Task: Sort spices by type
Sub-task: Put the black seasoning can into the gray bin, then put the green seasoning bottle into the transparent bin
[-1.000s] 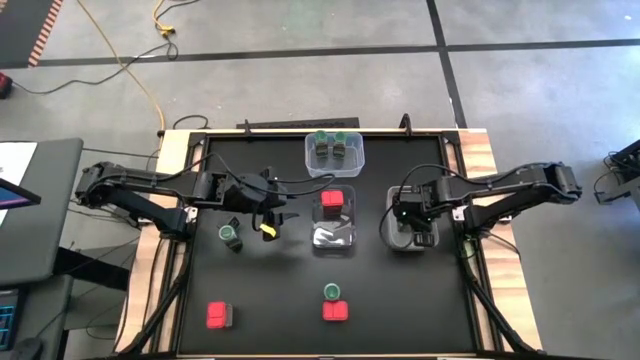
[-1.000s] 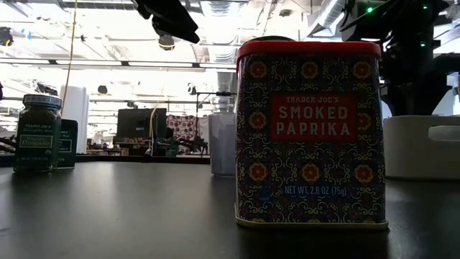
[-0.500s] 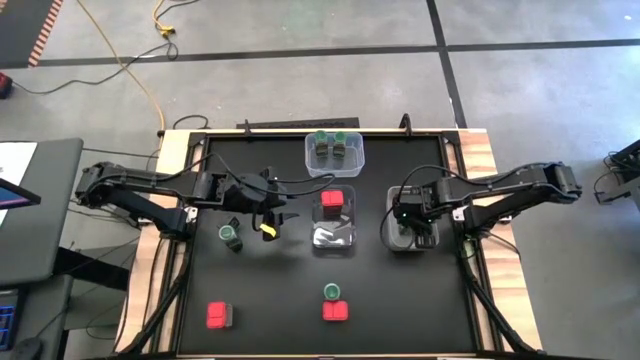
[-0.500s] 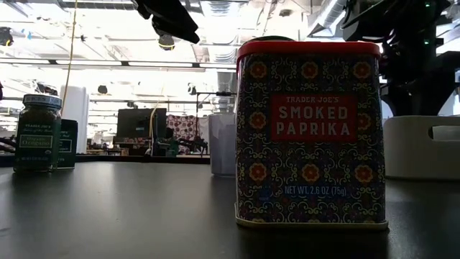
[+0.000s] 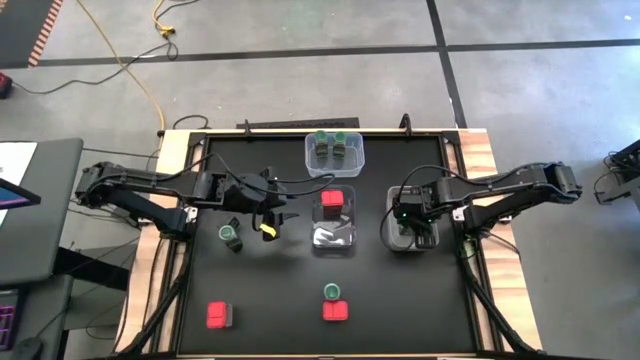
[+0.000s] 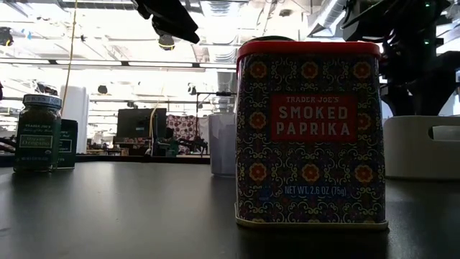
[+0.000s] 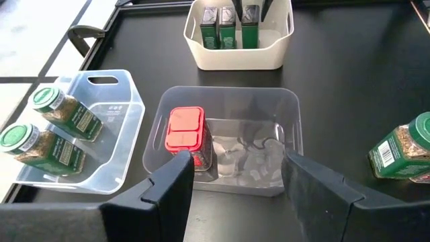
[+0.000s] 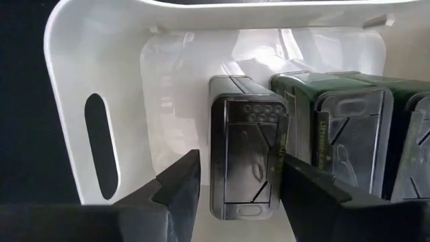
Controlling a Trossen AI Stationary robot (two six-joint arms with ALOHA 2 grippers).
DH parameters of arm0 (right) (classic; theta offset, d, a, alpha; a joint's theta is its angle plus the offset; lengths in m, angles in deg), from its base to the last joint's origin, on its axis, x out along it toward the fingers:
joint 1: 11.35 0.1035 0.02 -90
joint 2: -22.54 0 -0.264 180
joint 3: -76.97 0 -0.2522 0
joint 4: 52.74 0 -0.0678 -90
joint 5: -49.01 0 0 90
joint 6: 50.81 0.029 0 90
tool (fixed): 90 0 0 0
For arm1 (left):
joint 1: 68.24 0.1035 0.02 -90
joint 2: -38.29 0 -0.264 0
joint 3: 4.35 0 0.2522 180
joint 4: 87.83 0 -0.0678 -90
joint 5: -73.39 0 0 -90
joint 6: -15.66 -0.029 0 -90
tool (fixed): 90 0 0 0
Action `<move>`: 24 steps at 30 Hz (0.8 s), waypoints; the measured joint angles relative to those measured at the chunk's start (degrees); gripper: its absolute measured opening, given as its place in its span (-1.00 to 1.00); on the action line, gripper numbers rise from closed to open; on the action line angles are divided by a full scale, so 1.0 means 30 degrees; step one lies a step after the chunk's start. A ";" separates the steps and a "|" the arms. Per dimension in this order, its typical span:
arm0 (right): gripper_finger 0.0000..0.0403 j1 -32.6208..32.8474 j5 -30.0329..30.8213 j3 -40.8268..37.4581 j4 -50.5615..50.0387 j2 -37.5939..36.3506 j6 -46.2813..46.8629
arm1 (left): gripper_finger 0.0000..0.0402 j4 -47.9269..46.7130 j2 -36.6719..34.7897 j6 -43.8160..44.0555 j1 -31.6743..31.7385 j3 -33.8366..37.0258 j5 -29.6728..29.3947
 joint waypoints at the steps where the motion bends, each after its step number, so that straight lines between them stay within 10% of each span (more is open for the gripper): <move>1: 0.06 0.0000 -0.0058 0.0000 0.0000 0.0000 -0.0049 | 0.07 0.0005 -0.0003 -0.0003 0.0000 0.0000 0.0000; 24: 0.32 -0.0063 -0.0055 0.5015 -0.4777 -0.0828 -0.0368 | 0.07 0.0005 -0.0006 0.0001 0.0000 0.0000 0.0009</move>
